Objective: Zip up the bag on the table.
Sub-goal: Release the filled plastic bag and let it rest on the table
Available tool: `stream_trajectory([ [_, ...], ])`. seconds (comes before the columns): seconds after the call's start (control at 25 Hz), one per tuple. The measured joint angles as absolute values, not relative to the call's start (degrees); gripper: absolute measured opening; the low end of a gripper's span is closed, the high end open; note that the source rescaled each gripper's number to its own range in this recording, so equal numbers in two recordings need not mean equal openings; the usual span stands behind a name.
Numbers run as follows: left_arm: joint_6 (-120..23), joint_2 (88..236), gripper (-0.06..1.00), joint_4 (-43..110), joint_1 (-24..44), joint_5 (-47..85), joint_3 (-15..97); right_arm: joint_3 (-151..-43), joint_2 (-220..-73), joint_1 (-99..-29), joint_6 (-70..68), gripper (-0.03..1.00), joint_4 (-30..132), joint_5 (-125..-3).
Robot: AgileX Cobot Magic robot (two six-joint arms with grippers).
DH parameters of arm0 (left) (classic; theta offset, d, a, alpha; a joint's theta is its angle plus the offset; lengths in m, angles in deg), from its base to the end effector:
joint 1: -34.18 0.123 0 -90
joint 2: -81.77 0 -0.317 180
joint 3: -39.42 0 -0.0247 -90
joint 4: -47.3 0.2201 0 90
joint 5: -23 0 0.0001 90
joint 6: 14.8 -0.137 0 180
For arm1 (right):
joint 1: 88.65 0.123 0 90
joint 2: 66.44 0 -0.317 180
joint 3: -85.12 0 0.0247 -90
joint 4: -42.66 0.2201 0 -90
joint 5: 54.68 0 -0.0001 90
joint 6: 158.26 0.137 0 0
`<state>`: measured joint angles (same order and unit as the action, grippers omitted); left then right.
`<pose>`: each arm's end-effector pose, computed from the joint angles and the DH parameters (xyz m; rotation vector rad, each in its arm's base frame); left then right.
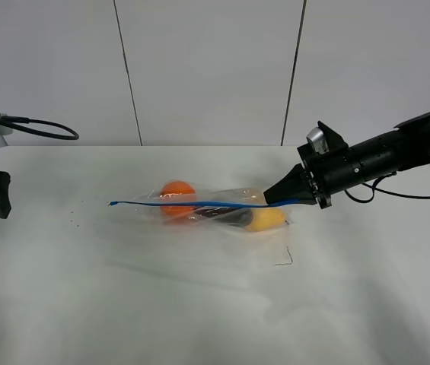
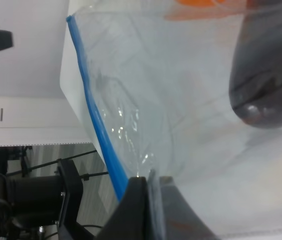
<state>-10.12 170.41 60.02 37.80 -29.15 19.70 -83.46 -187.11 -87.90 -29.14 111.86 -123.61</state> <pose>0.2536 0.0399 0.2674 -0.0535 2.7878 0.2733 0.3460 0.1241 0.1998 -0.2551 2.5834 1.5108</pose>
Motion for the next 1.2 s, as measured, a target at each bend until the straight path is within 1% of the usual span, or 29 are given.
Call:
stream_trajectory([
  [0.2, -10.6, 163.8, 0.99, 59.9, 37.8, -29.1, 18.5, -83.5, -187.1, -87.9, -29.7, 0.00, 111.5, -123.7],
  [0.44, -9.0, 152.2, 0.99, 59.9, 37.9, -28.4, 10.6, -83.5, -187.1, -87.9, -29.8, 0.00, 111.4, -123.7],
  [0.72, -8.0, 132.1, 0.99, 59.7, 37.9, -28.0, 1.4, -83.5, -187.1, -87.9, -29.8, 0.00, 111.4, -123.7],
  [0.96, -7.9, 113.1, 0.99, 58.0, 37.9, -28.0, -1.8, -83.5, -187.1, -87.9, -29.8, 0.00, 111.4, -123.7],
  [1.2, -8.0, 98.4, 0.99, 57.9, 37.9, -29.9, -4.3, -83.5, -187.1, -87.9, -29.8, 0.00, 111.4, -123.7],
])
